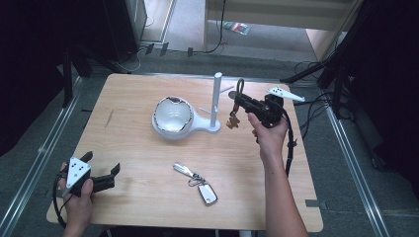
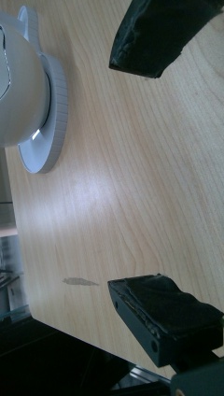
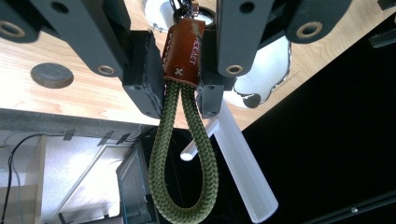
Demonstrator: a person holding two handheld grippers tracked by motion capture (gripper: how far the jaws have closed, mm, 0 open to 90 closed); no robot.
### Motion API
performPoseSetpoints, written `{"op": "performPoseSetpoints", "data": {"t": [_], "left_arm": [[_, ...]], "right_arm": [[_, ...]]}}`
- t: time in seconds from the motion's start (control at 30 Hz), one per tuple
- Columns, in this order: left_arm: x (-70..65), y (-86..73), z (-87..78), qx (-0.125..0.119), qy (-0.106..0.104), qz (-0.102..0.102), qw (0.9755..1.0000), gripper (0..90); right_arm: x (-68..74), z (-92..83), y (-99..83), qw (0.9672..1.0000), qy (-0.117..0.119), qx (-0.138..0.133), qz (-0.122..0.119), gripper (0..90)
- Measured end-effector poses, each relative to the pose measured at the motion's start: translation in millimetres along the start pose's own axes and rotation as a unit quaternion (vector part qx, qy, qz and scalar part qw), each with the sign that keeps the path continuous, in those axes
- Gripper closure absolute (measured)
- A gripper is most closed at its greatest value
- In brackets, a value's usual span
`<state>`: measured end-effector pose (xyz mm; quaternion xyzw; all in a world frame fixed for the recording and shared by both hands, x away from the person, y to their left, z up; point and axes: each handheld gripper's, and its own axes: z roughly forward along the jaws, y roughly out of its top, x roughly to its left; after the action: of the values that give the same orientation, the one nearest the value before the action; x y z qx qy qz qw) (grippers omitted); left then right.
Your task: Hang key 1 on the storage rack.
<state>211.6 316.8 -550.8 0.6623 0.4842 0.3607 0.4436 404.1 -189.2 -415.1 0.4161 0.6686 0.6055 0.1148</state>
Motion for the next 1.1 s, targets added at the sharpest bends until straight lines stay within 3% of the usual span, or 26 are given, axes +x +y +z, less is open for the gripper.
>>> {"op": "performPoseSetpoints", "data": {"t": [0.4,1.1], "left_arm": [[-0.1,-0.1,0.0,0.0,-0.002,0.0,1.0,0.0],[-0.3,-0.2,-0.4,-0.001,-0.003,0.002,1.0,0.0]], "right_arm": [[-8.6,11.8,-5.7,0.9988,0.023,0.015,0.04,72.7],[-6.1,25.6,-10.0,0.9984,0.029,0.038,0.029,72.6]]}}
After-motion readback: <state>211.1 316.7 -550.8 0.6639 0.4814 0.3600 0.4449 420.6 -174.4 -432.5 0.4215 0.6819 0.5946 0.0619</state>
